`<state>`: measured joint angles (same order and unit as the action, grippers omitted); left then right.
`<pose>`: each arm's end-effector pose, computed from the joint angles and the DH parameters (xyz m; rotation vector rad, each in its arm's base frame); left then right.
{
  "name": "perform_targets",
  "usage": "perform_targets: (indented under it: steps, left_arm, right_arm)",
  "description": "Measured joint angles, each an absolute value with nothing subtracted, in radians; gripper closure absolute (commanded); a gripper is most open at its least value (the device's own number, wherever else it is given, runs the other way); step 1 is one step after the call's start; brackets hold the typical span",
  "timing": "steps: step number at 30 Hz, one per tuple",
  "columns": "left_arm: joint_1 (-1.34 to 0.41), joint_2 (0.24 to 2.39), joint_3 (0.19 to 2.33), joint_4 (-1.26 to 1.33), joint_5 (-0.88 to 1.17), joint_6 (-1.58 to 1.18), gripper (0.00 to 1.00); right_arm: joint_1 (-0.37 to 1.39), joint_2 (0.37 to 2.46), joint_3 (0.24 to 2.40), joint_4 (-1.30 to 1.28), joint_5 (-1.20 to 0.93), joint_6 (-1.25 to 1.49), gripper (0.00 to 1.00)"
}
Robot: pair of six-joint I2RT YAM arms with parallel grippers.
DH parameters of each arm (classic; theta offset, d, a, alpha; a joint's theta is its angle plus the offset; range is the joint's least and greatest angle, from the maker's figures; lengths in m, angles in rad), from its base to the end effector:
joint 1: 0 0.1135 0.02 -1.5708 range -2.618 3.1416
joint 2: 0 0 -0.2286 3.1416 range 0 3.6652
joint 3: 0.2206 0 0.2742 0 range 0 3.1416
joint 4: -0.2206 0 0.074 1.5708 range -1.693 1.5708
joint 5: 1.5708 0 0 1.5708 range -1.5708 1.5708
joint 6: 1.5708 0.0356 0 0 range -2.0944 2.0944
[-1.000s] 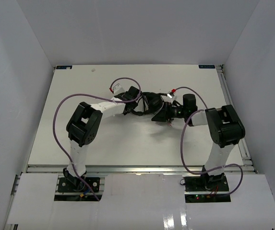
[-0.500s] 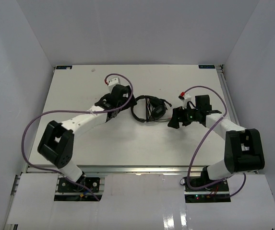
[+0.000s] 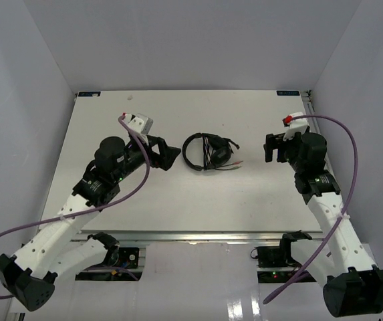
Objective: Wrap the headphones
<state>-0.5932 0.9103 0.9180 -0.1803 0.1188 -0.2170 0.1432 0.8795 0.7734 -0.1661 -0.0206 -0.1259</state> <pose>0.2087 -0.1458 0.3373 0.4230 1.7432 -0.6916 0.2495 0.0367 0.2915 -0.2615 1.8244 0.0311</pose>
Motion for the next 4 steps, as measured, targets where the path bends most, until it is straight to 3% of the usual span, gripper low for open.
perform_targets:
  steps: [4]
  left_arm:
    - [-0.591,0.779,0.797,-0.227,0.147,-0.181,0.02]
  right_arm:
    - [0.139,0.802,0.763,-0.19,0.025,-0.127,0.1]
